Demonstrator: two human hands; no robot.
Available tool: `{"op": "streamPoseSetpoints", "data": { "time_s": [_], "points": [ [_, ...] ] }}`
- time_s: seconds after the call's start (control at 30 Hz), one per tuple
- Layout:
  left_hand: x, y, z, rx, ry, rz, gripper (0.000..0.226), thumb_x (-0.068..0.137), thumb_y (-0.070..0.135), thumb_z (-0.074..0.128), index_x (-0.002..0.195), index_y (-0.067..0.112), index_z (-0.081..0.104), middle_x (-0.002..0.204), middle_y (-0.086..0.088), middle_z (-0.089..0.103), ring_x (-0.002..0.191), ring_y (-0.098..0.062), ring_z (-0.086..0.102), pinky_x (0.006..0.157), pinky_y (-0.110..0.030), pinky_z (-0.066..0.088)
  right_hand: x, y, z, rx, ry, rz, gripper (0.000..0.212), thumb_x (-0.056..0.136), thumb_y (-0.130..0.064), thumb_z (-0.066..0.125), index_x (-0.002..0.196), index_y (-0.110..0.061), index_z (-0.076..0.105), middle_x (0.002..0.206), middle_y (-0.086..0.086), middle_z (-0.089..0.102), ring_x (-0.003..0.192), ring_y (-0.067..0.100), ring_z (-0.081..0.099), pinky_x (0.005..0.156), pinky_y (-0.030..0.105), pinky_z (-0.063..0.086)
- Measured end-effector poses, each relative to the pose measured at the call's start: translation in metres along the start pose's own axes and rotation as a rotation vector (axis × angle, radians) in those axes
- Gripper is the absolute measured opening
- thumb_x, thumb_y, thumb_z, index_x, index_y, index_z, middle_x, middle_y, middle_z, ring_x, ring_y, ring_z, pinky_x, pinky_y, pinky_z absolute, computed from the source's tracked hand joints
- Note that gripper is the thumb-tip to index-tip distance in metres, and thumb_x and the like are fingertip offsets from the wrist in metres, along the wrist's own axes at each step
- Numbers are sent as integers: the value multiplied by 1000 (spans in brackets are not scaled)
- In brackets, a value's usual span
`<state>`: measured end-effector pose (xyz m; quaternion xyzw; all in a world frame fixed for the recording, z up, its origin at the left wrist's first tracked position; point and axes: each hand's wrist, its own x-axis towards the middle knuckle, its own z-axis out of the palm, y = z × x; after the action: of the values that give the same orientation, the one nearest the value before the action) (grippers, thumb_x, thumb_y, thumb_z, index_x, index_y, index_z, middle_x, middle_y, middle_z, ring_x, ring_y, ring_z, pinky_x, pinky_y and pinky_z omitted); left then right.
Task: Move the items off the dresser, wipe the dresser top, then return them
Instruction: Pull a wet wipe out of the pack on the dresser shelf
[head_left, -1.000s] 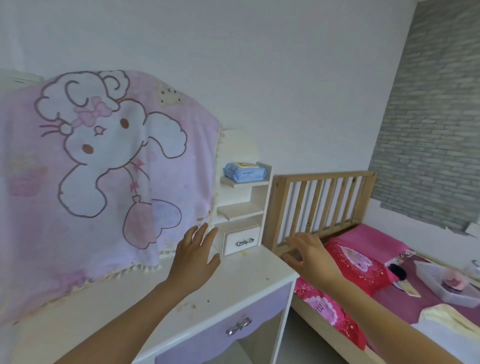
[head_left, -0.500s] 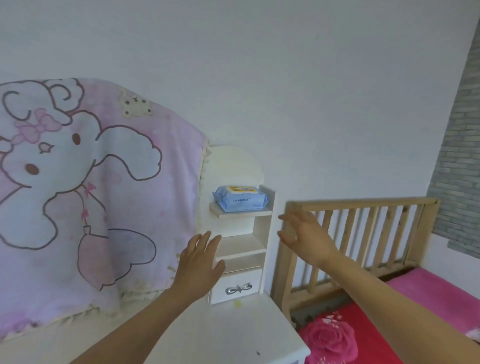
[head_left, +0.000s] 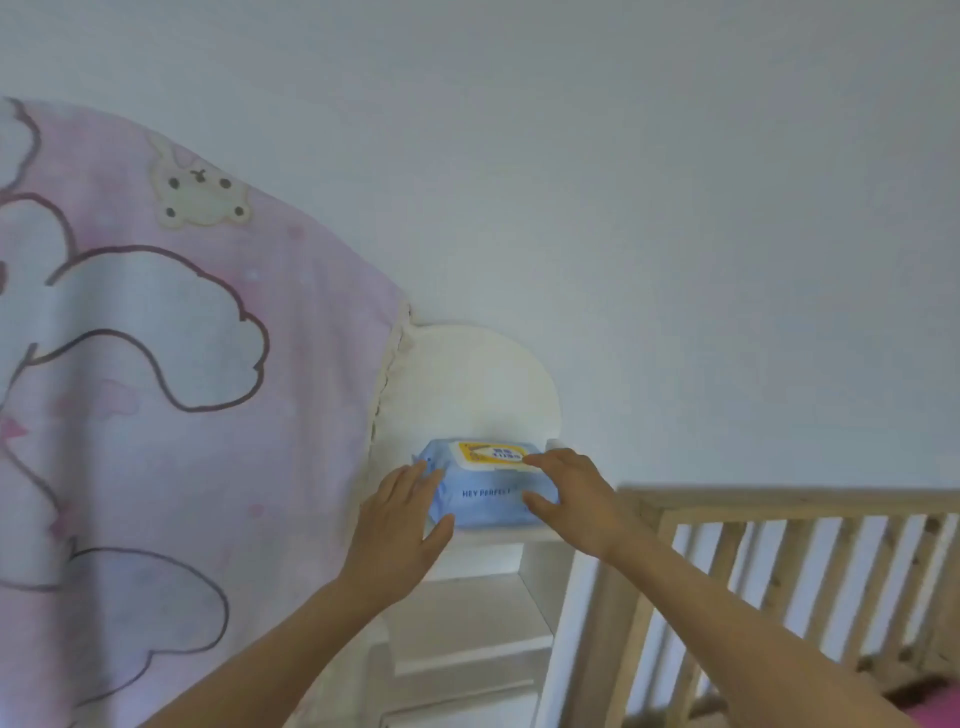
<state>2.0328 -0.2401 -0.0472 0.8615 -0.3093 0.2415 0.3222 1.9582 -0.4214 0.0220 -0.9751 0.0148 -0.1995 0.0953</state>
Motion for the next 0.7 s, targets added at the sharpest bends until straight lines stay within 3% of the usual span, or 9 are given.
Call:
{"op": "streamPoseSetpoints", "data": {
  "time_s": [0.13, 0.2, 0.27, 0.33, 0.4, 0.53, 0.7],
  "points": [
    [64, -3, 21, -97, -46, -68, 100, 57, 72, 5, 142, 24, 25, 152, 4, 19, 140, -12, 13, 111, -28, 16, 61, 21, 10, 91, -4, -12, 44, 90, -18, 53, 133, -17, 43, 134, 7, 46, 124, 20, 38, 95, 18, 28],
    [87, -4, 33, -111, -81, -100, 88, 70, 74, 21, 143, 23, 22, 153, 2, 19, 140, -13, 11, 111, -29, 16, 81, 30, 17, 169, -73, -10, 45, 86, -11, 57, 130, -14, 46, 129, 7, 48, 120, 19, 43, 91, 15, 30],
    [100, -7, 48, -57, -130, -118, 74, 85, 60, 42, 144, 23, 18, 153, -1, 18, 141, -16, 10, 112, -31, 17, 92, 37, 23, 265, -171, 1, 47, 83, -6, 60, 128, -13, 47, 123, 5, 49, 115, 18, 48, 91, 20, 39],
    [106, -13, 59, -31, -182, -145, 84, 80, 58, 55, 145, 23, 14, 152, -1, 17, 140, -17, 12, 113, -32, 18, 103, 47, 27, 292, -241, -12, 53, 82, -10, 62, 131, -15, 44, 124, 0, 48, 112, 15, 49, 95, 25, 42],
    [106, -18, 66, -25, -210, -169, 96, 71, 62, 60, 145, 24, 13, 152, 2, 16, 140, -16, 12, 113, -31, 18, 112, 56, 27, 254, -303, -56, 59, 82, -17, 64, 136, -20, 38, 123, -8, 43, 112, 6, 44, 95, 17, 34],
    [104, -19, 73, -57, -178, -205, 94, 75, 52, 64, 145, 22, 9, 154, 2, 13, 141, -15, 10, 114, -33, 16, 128, 65, 24, 225, -421, -127, 65, 82, -27, 66, 138, -24, 33, 130, -8, 46, 114, 6, 45, 96, 17, 33],
    [100, -14, 73, -124, -159, -252, 101, 68, 53, 68, 145, 19, 12, 153, 1, 17, 141, -14, 15, 114, -33, 18, 142, 72, 22, 143, -402, -238, 60, 78, -33, 70, 131, -27, 43, 120, -8, 56, 105, 9, 54, 89, 19, 42]
  ]
}}
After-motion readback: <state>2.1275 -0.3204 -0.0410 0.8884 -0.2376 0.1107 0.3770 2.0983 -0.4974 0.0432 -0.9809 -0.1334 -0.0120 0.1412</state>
